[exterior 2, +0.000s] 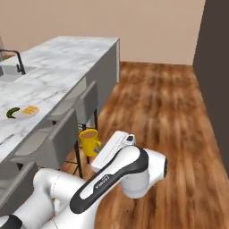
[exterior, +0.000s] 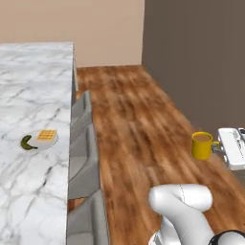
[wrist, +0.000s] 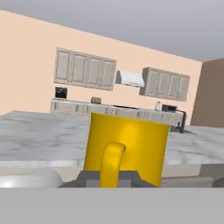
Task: Pick up the brewed coffee from the coffee machine and place it next to the breakfast plate on the dining counter.
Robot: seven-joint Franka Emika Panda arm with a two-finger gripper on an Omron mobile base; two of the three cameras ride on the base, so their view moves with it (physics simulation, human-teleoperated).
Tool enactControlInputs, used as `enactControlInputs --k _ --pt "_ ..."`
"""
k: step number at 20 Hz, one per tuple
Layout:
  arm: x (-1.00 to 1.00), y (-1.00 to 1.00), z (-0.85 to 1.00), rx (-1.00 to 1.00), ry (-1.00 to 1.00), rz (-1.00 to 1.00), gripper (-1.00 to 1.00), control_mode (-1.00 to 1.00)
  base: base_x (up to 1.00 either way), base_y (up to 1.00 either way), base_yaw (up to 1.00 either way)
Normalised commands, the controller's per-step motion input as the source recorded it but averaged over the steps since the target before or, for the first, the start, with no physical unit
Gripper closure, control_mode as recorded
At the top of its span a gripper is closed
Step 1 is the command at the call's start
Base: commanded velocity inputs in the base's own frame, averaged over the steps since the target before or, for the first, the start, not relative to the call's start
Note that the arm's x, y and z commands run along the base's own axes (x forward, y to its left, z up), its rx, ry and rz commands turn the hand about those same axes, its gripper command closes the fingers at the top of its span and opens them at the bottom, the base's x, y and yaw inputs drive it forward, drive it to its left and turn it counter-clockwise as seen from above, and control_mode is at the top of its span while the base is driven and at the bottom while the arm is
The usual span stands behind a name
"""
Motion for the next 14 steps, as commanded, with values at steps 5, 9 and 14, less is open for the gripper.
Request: enactControlInputs --k 5,9,14 --pt "0.00 0.00 0.00 0.00 0.00 0.00 1.00 1.00 1.00 -0.32 0.55" --pt "0.00 0.00 0.00 0.00 0.00 0.00 1.00 1.00 1.00 -0.34 0.56" --pt "0.00 0.00 0.00 0.00 0.00 0.00 1.00 1.00 1.00 -0.30 0.57"
